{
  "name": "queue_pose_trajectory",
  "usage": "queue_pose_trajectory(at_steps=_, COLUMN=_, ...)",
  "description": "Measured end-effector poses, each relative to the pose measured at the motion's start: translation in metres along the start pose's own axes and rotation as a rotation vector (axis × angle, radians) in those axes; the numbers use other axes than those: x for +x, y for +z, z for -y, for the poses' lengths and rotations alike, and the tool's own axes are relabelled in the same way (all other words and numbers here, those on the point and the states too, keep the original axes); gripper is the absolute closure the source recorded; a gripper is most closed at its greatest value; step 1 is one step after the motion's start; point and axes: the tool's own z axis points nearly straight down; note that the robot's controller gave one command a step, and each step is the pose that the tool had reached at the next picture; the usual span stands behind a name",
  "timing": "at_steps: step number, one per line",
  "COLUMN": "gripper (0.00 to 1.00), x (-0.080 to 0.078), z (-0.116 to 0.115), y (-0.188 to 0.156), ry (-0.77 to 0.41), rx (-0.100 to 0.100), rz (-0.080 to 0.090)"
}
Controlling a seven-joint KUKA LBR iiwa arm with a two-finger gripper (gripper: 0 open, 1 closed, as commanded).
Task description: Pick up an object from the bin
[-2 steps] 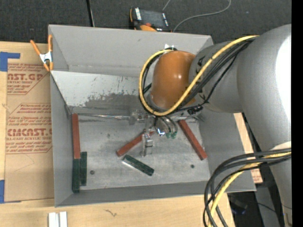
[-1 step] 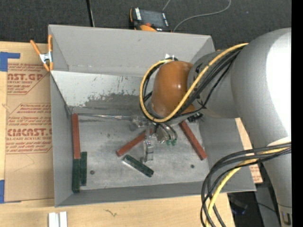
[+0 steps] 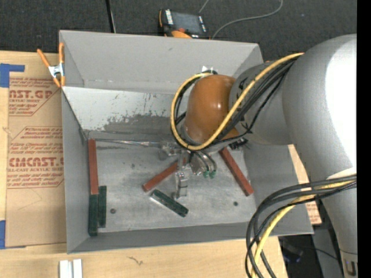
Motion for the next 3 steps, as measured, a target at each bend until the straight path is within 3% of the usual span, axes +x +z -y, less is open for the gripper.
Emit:
queue_pose_trajectory(at_steps=1, gripper=1.0, x=-0.001, z=0.0, y=0.0, ry=0.0, rx=0.0, rz=0.001)
queue_pose_trajectory(at_steps=2, gripper=1.0, x=-0.002, z=-0.001, y=-0.051, ry=0.0, rx=0.001, rz=0.005)
queue_pose_trajectory(at_steps=3, gripper=1.0, x=-0.003, z=-0.001, y=-0.061, ry=-0.001, rx=0.001, rz=0.002)
